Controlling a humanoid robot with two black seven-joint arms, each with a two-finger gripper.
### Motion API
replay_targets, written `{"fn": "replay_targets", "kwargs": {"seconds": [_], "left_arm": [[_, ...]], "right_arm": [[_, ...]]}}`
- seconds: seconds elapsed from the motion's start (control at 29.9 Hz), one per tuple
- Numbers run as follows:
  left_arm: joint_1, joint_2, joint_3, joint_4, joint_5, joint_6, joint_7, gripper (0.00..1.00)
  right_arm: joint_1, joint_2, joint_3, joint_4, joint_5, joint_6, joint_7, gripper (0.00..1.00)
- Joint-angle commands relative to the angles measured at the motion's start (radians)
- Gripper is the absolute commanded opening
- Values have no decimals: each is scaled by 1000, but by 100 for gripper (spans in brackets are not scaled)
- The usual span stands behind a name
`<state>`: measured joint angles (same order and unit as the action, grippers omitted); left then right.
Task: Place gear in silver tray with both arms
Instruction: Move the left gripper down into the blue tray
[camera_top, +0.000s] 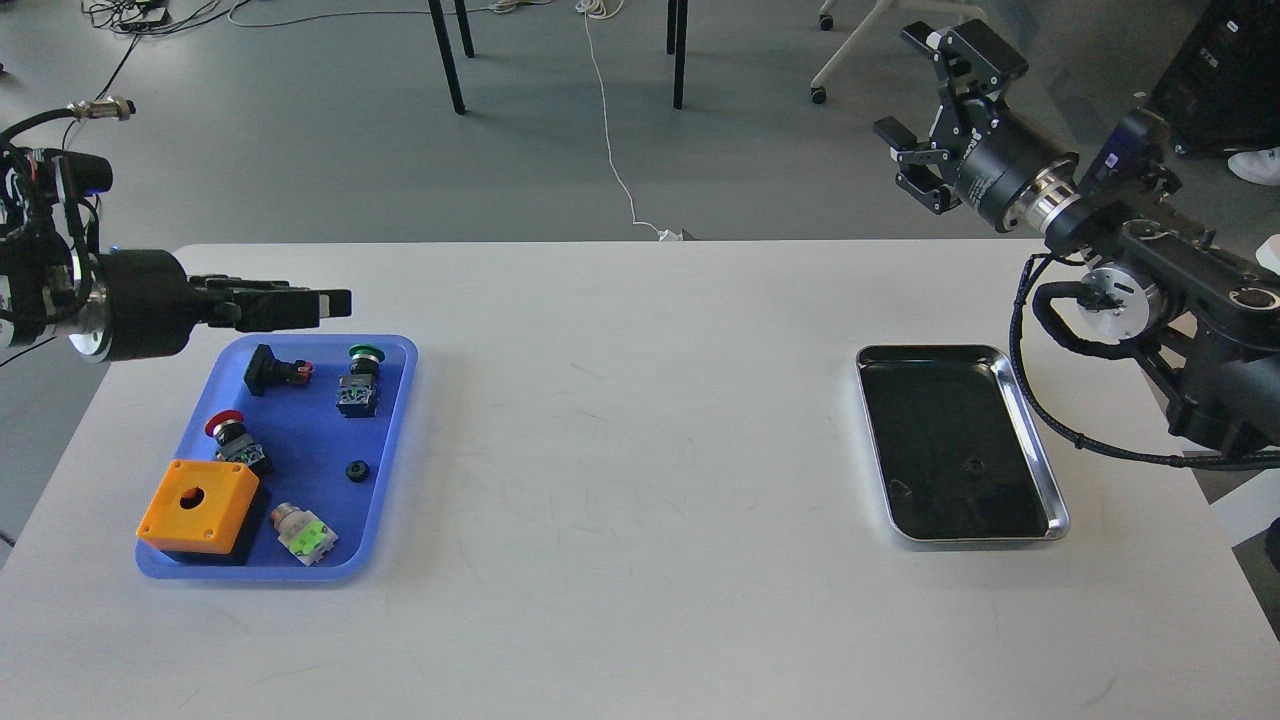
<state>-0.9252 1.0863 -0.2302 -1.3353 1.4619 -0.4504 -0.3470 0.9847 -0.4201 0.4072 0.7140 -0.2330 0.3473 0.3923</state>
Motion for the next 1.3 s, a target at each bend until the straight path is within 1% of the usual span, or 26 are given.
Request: {"fn": "replay_targets", "kwargs": {"seconds": [0.0, 0.1, 0.17, 0.23, 0.33, 0.43, 0.57, 0.7, 0.83, 0.97, 1.17, 1.27], "left_arm": [[40, -29, 97, 1, 159, 116, 0, 89], [69, -32, 144, 11, 294, 163, -1, 87], [86, -34, 164, 18, 354, 188, -4, 80], [104, -42, 170, 34, 383, 211, -4, 75], [118, -107, 176, 86, 420, 231, -6, 70], [121, -138, 180, 134, 471, 256, -10, 68], [137, -149, 190, 139, 489, 277, -24, 63], [138, -151, 190, 140, 497, 289, -24, 60], [138, -152, 192, 140, 609, 326, -29, 59], [138, -154, 190, 139, 701, 337, -43, 59], [137, -172, 190, 140, 720, 338, -50, 59], [132, -184, 190, 139, 720, 338, -50, 57]], "right_arm": [[-41, 11, 16, 2, 105, 27, 0, 98], [-66, 9, 19, 2, 115, 29, 0, 98], [-75, 9, 19, 5, 115, 29, 0, 98], [-77, 9, 21, 10, 115, 27, 0, 98], [-77, 0, 21, 44, 115, 19, 0, 98], [-77, -9, 24, 80, 116, 16, 0, 98], [-78, -14, 35, 96, 118, 16, 0, 98], [-77, -14, 64, 97, 119, 16, 0, 98], [-75, -12, 74, 97, 124, 16, -1, 98], [-75, -14, 74, 97, 126, 16, -1, 98], [-75, -16, 82, 97, 126, 16, -1, 98], [-75, -16, 84, 97, 126, 16, -1, 98]]}}
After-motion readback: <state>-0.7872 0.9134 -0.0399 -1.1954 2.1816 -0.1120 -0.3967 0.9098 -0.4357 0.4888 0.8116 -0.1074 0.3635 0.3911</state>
